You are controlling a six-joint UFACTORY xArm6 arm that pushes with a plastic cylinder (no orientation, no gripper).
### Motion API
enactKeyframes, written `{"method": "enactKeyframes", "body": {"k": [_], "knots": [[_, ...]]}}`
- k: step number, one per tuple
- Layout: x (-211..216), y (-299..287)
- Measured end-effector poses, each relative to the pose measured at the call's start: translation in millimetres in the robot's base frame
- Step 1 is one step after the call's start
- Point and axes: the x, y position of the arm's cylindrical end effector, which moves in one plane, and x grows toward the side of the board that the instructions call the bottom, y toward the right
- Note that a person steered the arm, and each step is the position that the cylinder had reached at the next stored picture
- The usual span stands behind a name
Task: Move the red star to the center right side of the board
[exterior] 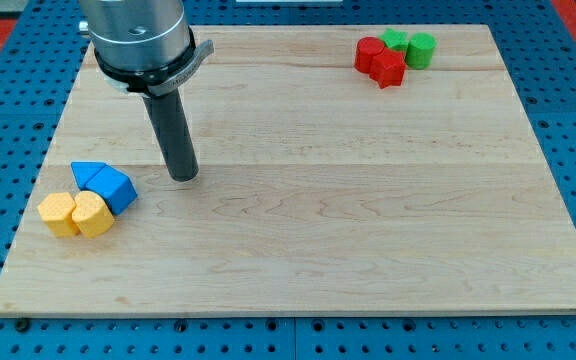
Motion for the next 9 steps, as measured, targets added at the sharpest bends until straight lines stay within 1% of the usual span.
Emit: {"method": "enactKeyframes", "body": {"k": [1,2,3,4,5,7,9], "knots": [[2,3],[-2,71],[-20,171],[-83,301],[-139,320],[-148,352],[-153,355]]}}
